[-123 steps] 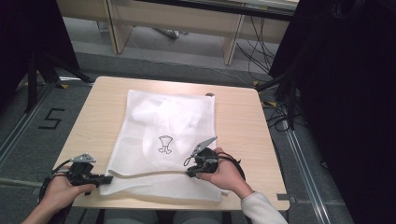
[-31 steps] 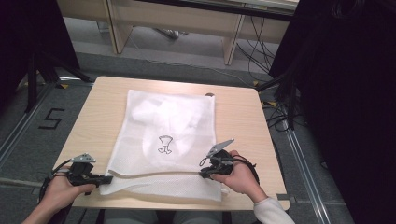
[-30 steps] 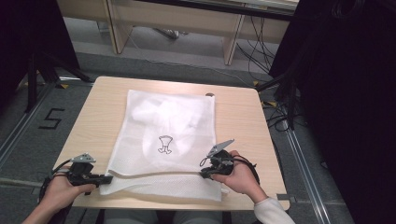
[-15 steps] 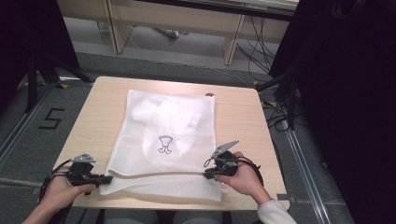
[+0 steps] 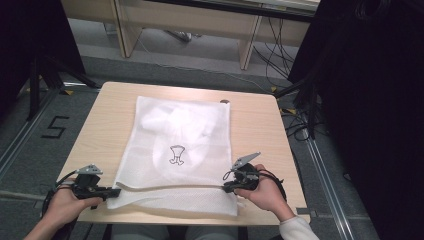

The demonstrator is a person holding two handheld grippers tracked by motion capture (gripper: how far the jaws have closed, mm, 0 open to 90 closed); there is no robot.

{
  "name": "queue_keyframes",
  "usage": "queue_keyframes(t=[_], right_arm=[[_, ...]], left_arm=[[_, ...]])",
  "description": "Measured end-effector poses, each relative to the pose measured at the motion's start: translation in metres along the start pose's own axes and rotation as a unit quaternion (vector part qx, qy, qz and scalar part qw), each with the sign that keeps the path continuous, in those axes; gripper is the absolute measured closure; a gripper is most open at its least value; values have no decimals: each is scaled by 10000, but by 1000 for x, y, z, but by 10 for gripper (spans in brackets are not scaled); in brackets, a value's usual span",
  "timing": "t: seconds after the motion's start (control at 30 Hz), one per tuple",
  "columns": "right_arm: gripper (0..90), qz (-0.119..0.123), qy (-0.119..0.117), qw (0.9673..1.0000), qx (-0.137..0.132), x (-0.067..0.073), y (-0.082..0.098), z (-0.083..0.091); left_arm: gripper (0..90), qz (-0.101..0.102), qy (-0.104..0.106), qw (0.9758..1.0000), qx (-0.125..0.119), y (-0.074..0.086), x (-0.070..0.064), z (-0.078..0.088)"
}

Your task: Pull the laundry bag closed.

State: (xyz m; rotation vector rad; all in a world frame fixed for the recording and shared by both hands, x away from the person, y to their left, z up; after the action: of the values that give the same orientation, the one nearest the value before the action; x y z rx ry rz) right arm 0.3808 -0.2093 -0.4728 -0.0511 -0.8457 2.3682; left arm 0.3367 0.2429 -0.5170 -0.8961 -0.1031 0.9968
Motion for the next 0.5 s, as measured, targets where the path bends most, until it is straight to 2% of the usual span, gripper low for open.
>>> queue_keyframes(t=[0.13, 0.2, 0.27, 0.3, 0.33, 0.37, 0.4, 0.5], right_arm=[[826, -15, 16, 10000, 28, -2, 4, 2], [826, 97, 9, 10000, 17, -4, 5, 1], [826, 63, -26, 10000, 17, -5, 7, 1], [826, 1, 46, 10000, 80, -4, 8, 3], [826, -127, -17, 9998, 123, -3, 9, 3], [826, -14, -23, 9999, 104, -5, 10, 3], [826, -36, 38, 9999, 163, -5, 11, 3], [826, 11, 14, 9998, 173, -7, 13, 4]], left_arm=[[857, -15, 7, 10000, 9, 0, 0, 0], [857, -8, 9, 10000, 8, 0, 0, 0], [857, -23, -7, 10000, 26, 0, 0, 0], [857, 1, 1, 10000, 13, 0, 0, 0], [857, -16, 3, 10000, 25, 0, 0, 0], [857, -19, -7, 10000, 28, 0, 0, 0], [857, -20, -7, 10000, 30, 0, 0, 0], [857, 1, 6, 10000, 25, 0, 0, 0]])
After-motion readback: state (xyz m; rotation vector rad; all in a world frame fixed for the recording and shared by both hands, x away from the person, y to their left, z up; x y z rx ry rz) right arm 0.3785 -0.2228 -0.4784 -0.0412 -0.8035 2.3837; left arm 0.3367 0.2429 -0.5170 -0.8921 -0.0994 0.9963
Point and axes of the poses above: each handheld gripper's, and its own axes: z roughly backward along the jaws, y roughly out of its underside, x roughly to its left, the point moved 2 cm from there along -z, roughly forward along the jaws, and after that the axes turned 6 degrees about -x, right-handed, at the moved point
